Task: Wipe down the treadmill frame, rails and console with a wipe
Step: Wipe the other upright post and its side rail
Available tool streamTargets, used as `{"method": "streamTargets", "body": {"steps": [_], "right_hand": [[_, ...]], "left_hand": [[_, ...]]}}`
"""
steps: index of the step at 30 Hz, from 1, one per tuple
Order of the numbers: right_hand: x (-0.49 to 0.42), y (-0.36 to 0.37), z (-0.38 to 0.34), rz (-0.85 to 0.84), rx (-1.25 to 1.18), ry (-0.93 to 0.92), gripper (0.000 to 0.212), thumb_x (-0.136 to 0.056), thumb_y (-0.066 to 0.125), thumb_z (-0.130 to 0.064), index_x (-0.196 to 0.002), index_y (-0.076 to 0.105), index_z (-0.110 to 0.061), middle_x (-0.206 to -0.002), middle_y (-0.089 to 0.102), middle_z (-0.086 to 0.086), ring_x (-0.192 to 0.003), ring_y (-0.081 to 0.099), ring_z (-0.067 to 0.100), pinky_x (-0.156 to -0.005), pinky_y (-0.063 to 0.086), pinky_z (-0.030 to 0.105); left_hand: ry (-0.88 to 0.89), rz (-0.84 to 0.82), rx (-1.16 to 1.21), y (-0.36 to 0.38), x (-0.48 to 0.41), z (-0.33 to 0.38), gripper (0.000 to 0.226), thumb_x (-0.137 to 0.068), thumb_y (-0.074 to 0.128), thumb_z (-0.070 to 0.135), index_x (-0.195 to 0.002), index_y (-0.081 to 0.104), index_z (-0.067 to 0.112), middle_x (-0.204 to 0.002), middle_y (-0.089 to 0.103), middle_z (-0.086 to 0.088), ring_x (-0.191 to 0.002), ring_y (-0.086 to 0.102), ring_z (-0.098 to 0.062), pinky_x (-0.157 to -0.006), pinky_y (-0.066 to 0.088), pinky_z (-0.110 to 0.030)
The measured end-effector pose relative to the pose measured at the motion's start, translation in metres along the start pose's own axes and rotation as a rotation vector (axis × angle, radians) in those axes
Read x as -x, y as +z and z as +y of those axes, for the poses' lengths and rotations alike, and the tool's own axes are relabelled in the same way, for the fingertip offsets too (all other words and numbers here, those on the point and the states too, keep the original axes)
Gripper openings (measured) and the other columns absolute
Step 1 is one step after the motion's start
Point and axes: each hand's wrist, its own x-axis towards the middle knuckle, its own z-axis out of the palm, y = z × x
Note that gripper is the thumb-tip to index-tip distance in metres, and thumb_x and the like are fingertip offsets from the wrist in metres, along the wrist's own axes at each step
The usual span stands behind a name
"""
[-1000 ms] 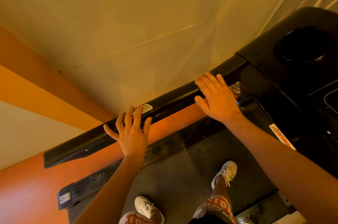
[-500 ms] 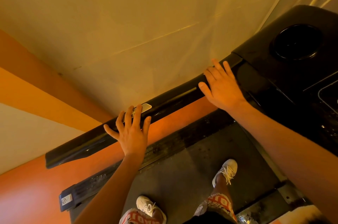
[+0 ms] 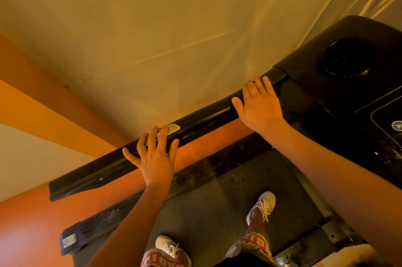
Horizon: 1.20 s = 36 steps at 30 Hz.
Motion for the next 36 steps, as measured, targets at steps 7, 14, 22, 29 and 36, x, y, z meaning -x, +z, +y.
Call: {"method": "streamTargets", "body": {"steps": [7,14,22,29,36], "right_hand": [[-0.013,-0.019,0.032,-0.068,0.025,0.1,0.075,-0.105,0.0,-0.049,-0.158,0.031,-0.007,-0.165,0.031,0.014,-0.157,0.015,0.031,-0.127,0.002,0.049],[0.007,-0.018,0.001,-0.12,0.004,-0.106,0.076,-0.103,-0.004,-0.049,-0.161,0.024,-0.008,-0.167,0.025,0.013,-0.157,0.012,0.03,-0.127,0.001,0.046],[-0.009,-0.026,0.029,-0.123,0.022,-0.028,0.074,-0.105,0.005,-0.051,-0.158,0.031,-0.005,-0.165,0.03,0.015,-0.157,0.012,0.031,-0.128,0.003,0.047],[-0.016,-0.021,0.049,-0.092,0.013,-0.116,0.068,-0.107,0.007,-0.048,-0.157,0.035,-0.011,-0.164,0.034,0.009,-0.157,0.016,0.026,-0.127,0.003,0.046],[0.01,-0.012,0.009,-0.056,-0.05,-0.182,0.083,-0.1,-0.005,-0.054,-0.158,0.031,-0.006,-0.164,0.032,0.014,-0.157,0.016,0.029,-0.127,0.005,0.045]], "left_hand": [[-0.003,-0.038,-0.025,-0.004,-0.003,0.0,0.06,-0.101,0.023,0.067,-0.148,0.047,0.036,-0.148,0.053,0.0,-0.139,0.04,-0.034,-0.114,0.006,-0.072],[0.025,-0.118,-0.065,-0.009,-0.01,-0.001,0.065,-0.098,0.02,0.069,-0.151,0.042,0.037,-0.151,0.051,0.002,-0.139,0.041,-0.035,-0.11,0.012,-0.076],[0.031,-0.122,-0.048,-0.008,-0.01,-0.002,0.066,-0.099,0.019,0.069,-0.15,0.043,0.035,-0.151,0.051,0.002,-0.139,0.043,-0.031,-0.11,0.013,-0.075],[0.037,-0.113,-0.044,-0.007,-0.011,-0.002,0.063,-0.099,0.024,0.067,-0.15,0.043,0.035,-0.15,0.051,0.002,-0.138,0.043,-0.031,-0.11,0.013,-0.075],[0.034,-0.12,-0.047,-0.007,-0.01,-0.002,0.064,-0.1,0.02,0.068,-0.15,0.043,0.036,-0.149,0.051,0.002,-0.139,0.041,-0.03,-0.111,0.013,-0.074]]}}
